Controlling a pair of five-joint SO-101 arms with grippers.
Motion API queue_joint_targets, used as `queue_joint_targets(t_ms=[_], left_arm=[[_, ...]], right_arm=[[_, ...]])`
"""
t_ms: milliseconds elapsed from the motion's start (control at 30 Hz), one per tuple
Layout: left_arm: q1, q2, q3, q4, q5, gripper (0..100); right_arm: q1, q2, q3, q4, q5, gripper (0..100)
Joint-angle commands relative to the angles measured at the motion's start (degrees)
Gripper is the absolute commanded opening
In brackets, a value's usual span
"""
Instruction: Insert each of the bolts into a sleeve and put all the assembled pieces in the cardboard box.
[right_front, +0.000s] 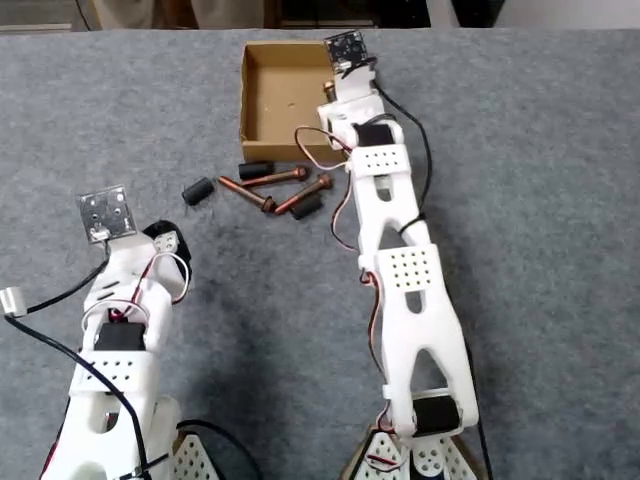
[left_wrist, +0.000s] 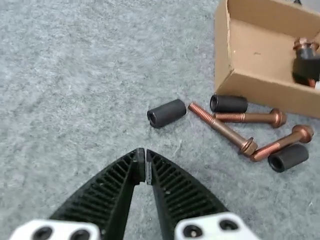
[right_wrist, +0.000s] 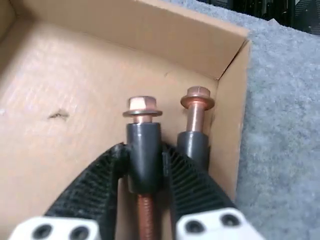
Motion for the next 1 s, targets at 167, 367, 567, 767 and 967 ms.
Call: queue_joint_targets(t_ms=[167, 367, 567, 767, 967], left_arm=[[-0.2, -0.7, -0.4, -1.2, -1.0, 2], [-0.2, -0.7, -0.4, -1.2, -0.9, 2], [-0.4, -0.2, -2.0, 3.7, 0.4, 8], [-0.4, -0.1, -6.2, 11.1, 5.9, 12], [-0.7, -0.1, -12.0, 16.7, 6.0, 12]], right_arm=[[-1.4, -0.8, -0.9, -2.1, -2.8, 14.1], [-1.3, -1.3, -1.1, -3.8, -2.8, 14.2], [-1.6, -1.2, -12.9, 3.0, -2.7, 14.3], [-1.4, -5.1, -18.3, 17.7, -2.7, 28.8], [-1.8, -12.5, -18.4, 32.5, -2.7, 37.9]])
